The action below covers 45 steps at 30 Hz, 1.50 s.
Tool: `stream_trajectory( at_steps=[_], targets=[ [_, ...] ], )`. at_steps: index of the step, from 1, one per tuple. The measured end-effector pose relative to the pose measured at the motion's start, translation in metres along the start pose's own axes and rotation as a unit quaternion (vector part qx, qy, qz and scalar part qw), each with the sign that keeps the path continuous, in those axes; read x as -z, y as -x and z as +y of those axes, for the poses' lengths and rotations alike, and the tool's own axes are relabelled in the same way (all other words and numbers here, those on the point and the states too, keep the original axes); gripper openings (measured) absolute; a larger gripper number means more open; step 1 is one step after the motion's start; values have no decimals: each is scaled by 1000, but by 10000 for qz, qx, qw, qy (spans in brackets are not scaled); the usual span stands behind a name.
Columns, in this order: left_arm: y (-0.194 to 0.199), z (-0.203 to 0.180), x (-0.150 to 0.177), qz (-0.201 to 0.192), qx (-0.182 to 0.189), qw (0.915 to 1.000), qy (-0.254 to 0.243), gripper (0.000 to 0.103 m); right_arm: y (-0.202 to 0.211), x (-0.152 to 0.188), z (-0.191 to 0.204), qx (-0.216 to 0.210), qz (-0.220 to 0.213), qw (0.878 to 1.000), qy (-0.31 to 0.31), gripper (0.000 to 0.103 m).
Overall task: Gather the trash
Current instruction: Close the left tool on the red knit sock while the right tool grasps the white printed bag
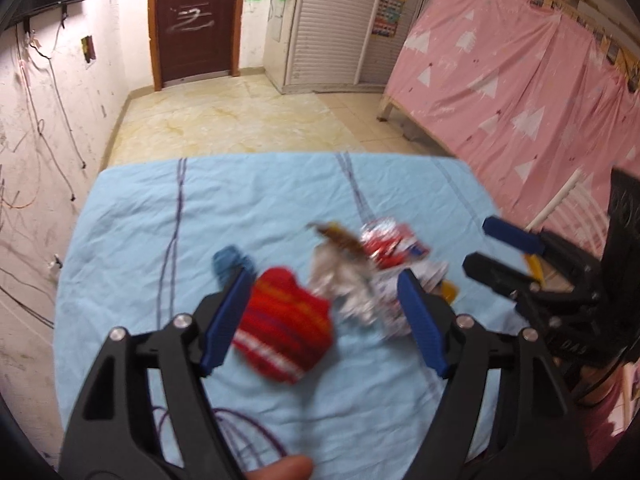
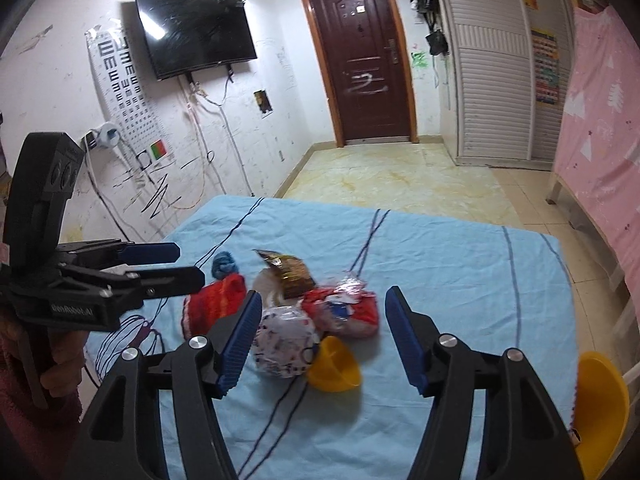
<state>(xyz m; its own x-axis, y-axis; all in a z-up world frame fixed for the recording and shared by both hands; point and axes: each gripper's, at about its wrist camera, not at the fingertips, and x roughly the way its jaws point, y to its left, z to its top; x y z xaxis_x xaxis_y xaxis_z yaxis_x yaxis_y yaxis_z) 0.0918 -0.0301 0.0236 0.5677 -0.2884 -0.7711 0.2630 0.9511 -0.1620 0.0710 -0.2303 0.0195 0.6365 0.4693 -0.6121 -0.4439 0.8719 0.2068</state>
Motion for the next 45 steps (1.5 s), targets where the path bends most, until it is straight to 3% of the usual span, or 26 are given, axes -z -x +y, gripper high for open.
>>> stream_trajectory(
  at_steps=[10, 20, 23, 27, 28, 29, 30, 32, 38, 45],
  targets=[
    [-17, 27, 29, 301, -247, 9991, 146, 72, -29, 7, 35, -131, 463, 9979, 437, 59],
    [-36, 32, 36, 463, -257, 9986, 71, 72, -42, 7, 40, -30, 615, 9967, 521, 59],
    [-40, 29, 38, 375, -412, 9984, -74, 72, -44, 8, 38, 11, 616, 9968, 518, 59],
    [-44, 27, 41, 379, -374, 9985, -128, 56, -47, 10, 39, 35, 650, 9962, 575, 56],
    [-44, 26, 41, 376, -391, 9984, -134, 51, -47, 10, 40, 79, 652, 9960, 609, 46],
    [-44, 26, 41, 373, -400, 9984, -141, 43, -47, 11, 40, 105, 666, 9957, 635, 29],
    [-43, 26, 41, 341, -377, 9986, -142, 30, -47, 12, 41, 141, 689, 9953, 671, 27],
    [-40, 26, 42, 270, -358, 9988, -197, 18, -46, 14, 42, 151, 695, 9949, 722, 23],
    [-35, 24, 42, 239, -299, 9991, -154, 15, -38, 11, 40, -66, 516, 9969, 590, 23],
    [-5, 12, 34, -153, -353, 9990, -248, 15, -17, 1, 32, -126, 136, 9991, 378, 23]
  ],
)
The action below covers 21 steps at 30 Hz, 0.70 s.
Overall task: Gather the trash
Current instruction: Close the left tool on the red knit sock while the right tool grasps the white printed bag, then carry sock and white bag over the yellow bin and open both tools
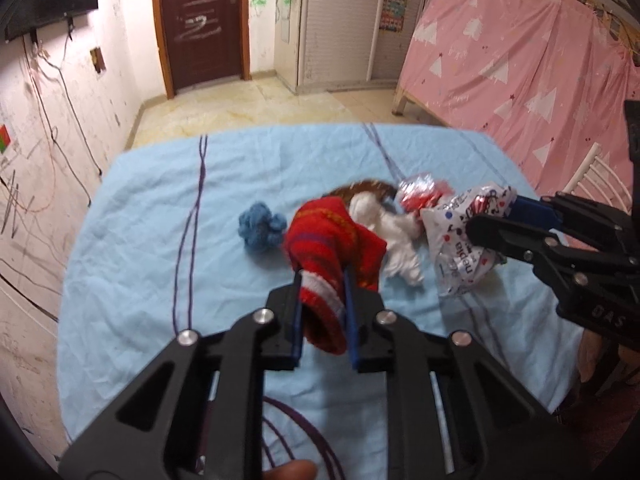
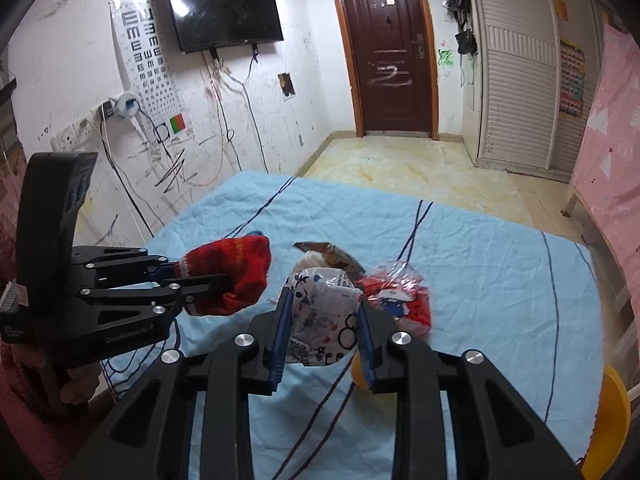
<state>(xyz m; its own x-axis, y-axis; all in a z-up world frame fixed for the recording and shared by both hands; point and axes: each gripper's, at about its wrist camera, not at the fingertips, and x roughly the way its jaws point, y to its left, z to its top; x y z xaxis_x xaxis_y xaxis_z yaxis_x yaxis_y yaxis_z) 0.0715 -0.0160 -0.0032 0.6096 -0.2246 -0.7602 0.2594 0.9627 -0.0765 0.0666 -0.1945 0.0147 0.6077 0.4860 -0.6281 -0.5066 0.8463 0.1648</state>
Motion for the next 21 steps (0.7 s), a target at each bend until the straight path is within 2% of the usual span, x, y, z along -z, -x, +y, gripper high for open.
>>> stream_trajectory(
  at_steps=[10, 14, 21],
  targets=[
    [16, -46, -24, -295, 129, 9988, -375, 15, 46, 5, -40, 306, -633, 9962, -523, 23],
    [17, -70, -32, -372, 207, 9973, -602, 15, 69, 15, -63, 638, -986, 9899, -799, 23],
    [16, -112, -38, -428, 442, 9937, -938, 15, 103, 36, -97, 1084, -1361, 9776, -1188, 23]
  ],
)
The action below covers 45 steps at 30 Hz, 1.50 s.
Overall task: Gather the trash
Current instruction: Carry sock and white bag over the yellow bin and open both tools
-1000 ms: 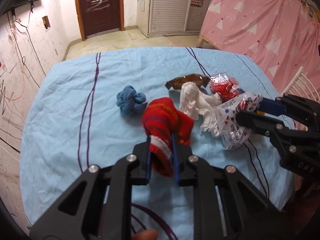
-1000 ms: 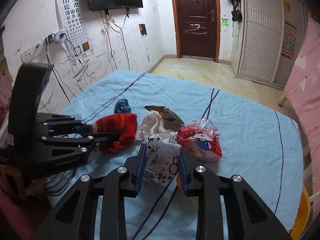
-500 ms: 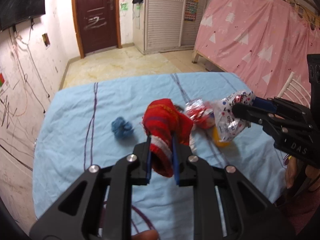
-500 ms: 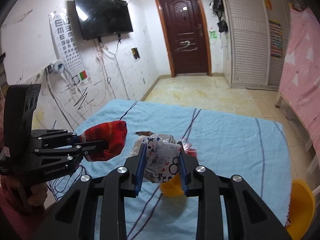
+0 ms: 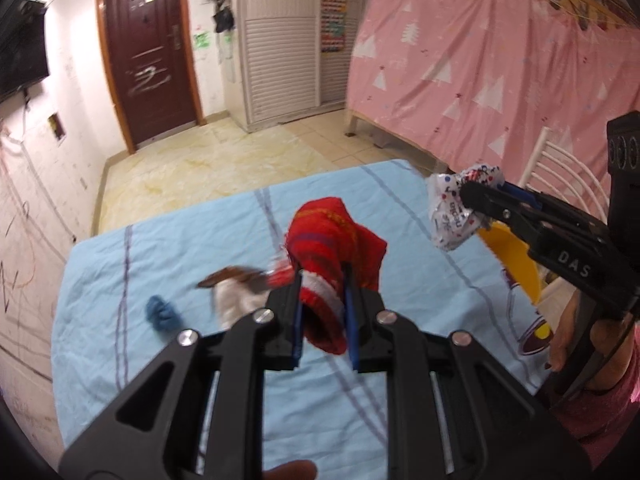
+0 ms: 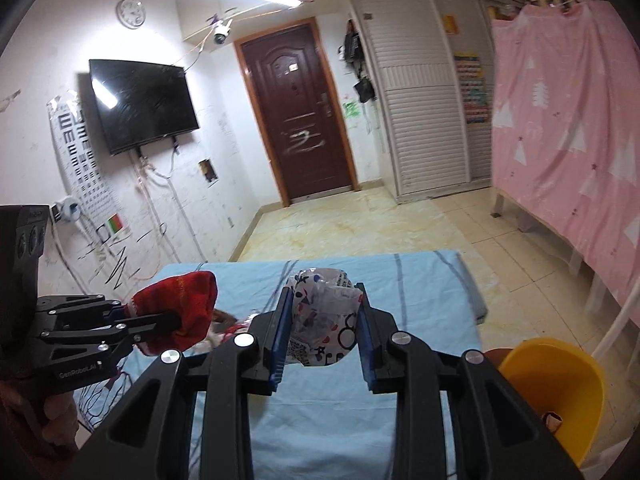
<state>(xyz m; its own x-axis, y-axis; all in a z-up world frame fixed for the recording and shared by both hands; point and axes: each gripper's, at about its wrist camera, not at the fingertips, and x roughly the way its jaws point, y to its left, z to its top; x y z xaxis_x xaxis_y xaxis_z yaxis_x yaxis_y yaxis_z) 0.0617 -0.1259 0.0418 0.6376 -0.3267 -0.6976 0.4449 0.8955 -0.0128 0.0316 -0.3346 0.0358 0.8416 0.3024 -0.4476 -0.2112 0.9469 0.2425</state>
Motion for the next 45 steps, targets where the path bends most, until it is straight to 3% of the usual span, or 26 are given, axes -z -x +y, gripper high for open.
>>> stream_trajectory(
  at_steps=[11, 18, 33, 38, 40, 42, 45],
  targets=[
    [-14, -75, -28, -51, 504, 9970, -586, 15, 45, 17, -73, 789, -337, 9952, -466, 23],
    [-28, -133, -40, -28, 782, 9907, -1115, 15, 66, 33, -111, 1285, -360, 9882, -755, 23],
    [-82, -208, -61, 520, 1220, 9778, -1623, 15, 75, 53, -173, 2173, -457, 9659, -1329, 23],
    [-112, -229, -61, 877, 1369, 9729, -1646, 15, 71, 61, -193, 2224, -434, 9599, -1648, 27],
    [-122, -239, -62, 968, 1433, 9708, -1659, 23, 69, 64, -202, 2196, -385, 9581, -1799, 35],
    [-132, -245, -65, 1035, 1428, 9708, -1626, 51, 68, 67, -209, 2130, -379, 9571, -1927, 44],
    [-143, -249, -68, 1090, 1388, 9716, -1577, 53, 66, 70, -213, 2141, -360, 9560, -1975, 52]
  ],
)
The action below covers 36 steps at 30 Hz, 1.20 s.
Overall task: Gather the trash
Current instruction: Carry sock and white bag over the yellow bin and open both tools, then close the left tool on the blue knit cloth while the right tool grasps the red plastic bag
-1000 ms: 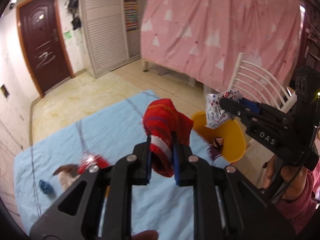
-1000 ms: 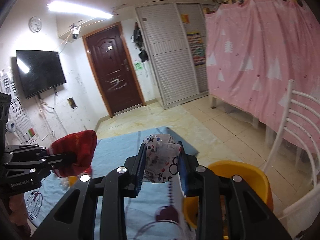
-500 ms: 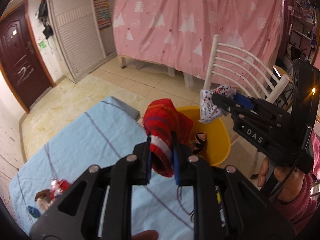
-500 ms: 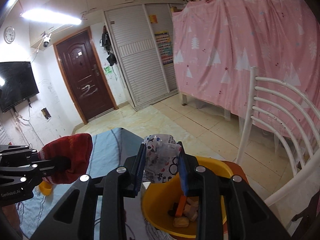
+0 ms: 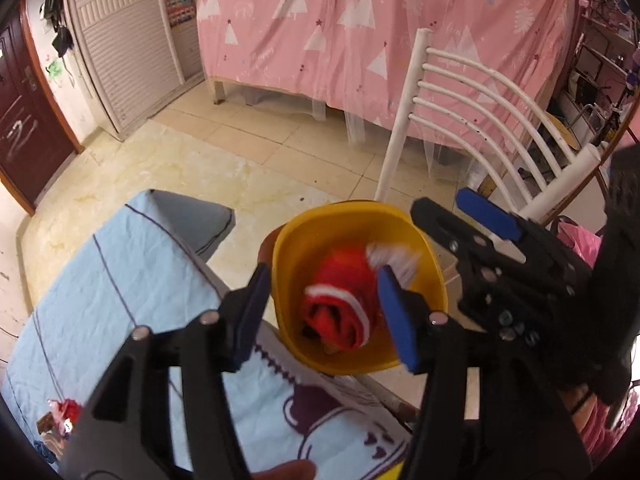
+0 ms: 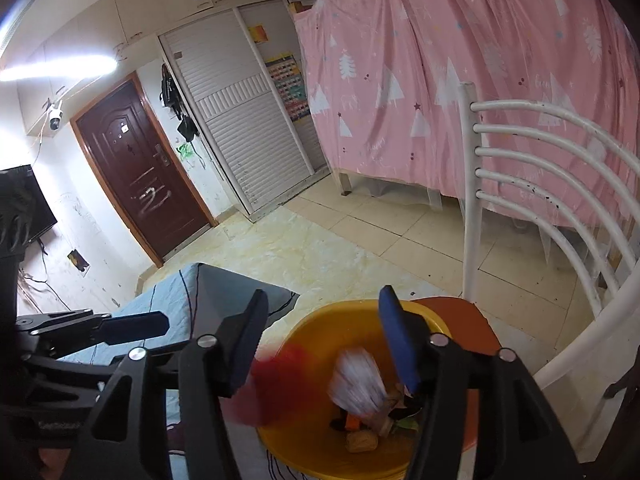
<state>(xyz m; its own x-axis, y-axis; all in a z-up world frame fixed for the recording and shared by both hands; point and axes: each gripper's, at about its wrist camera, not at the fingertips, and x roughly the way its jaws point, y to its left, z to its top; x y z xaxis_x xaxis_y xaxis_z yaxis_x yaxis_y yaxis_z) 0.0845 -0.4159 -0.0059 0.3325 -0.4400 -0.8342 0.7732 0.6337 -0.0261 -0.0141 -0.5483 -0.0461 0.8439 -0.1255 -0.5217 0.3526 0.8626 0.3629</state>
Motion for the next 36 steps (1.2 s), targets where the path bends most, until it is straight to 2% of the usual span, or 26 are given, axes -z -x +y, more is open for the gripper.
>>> stream_trajectory(
  at_steps=[9, 16, 29, 36],
  targets=[
    [4, 12, -4, -46, -110, 9998, 127, 53, -4, 0, 1, -41, 62, 10000, -60, 52],
    [27, 24, 2, -233, -214, 9994, 122, 53, -1, -2, 12, -27, -43, 10000, 5, 52],
    [86, 66, 37, -667, -468, 9952, 539, 53, 10, -8, 80, -385, -84, 9982, 451, 52],
    [117, 105, 58, -927, -729, 9895, 831, 57, 7, -5, 125, -715, 40, 9947, 743, 53]
  ],
)
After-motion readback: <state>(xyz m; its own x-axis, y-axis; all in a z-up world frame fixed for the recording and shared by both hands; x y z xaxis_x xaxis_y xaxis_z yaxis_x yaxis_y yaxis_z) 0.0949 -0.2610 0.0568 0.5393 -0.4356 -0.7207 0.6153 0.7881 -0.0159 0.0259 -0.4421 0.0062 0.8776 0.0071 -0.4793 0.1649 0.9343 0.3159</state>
